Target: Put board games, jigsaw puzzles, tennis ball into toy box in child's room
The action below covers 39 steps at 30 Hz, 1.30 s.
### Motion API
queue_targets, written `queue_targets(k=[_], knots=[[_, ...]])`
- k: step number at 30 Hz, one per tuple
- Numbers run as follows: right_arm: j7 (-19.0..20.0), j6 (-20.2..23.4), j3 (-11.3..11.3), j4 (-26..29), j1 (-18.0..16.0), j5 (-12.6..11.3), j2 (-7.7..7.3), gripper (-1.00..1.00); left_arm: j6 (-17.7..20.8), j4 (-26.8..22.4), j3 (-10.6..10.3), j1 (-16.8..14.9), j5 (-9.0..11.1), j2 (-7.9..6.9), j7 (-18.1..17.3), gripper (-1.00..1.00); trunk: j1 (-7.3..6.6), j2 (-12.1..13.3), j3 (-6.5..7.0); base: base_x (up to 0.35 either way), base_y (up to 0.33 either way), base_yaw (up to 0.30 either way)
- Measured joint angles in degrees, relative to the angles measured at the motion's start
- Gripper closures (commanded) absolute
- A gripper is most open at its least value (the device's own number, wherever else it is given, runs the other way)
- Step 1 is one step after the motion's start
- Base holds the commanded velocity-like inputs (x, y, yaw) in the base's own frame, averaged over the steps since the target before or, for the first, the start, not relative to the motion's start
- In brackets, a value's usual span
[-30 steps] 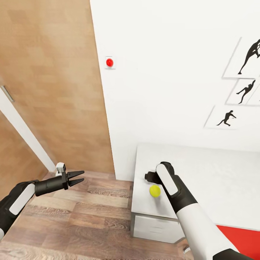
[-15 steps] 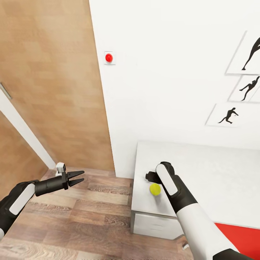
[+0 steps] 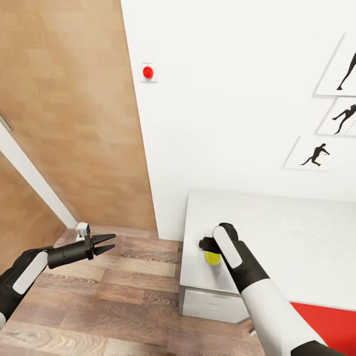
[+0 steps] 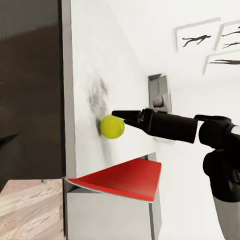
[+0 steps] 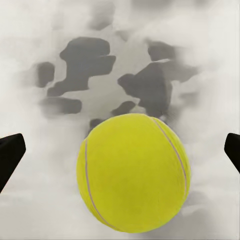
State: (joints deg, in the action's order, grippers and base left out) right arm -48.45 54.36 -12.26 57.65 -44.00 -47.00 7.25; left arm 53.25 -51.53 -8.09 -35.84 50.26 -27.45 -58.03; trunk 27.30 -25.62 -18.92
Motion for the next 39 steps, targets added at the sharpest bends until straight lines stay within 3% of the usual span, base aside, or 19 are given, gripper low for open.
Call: queue_targets(k=[18,19,39], knots=[[0.0,0.02,0.02,-1.61,0.32,0.03,-0.03,-1.0,-0.05,0.0,0.0,-0.02,0.01,0.0,0.0,-1.0,0.0,-0.01,-1.42,0.0,0.0,0.0],[0.0,0.02,0.01,-1.6,0.35,0.04,-0.03,1.0,-0.04,0.0,0.0,-0.03,0.01,0.0,0.0,-1.0,0.0,-0.01,-1.43,0.0,0.0,0.0],[0.14,0.19,0.04,-1.36,0.72,0.23,-0.03,1.0,-0.01,0.0,0.0,-0.02,0.02,0.0,0.0,-1.0,-0.01,-0.01,-0.95,0.0,0.0,-0.005]])
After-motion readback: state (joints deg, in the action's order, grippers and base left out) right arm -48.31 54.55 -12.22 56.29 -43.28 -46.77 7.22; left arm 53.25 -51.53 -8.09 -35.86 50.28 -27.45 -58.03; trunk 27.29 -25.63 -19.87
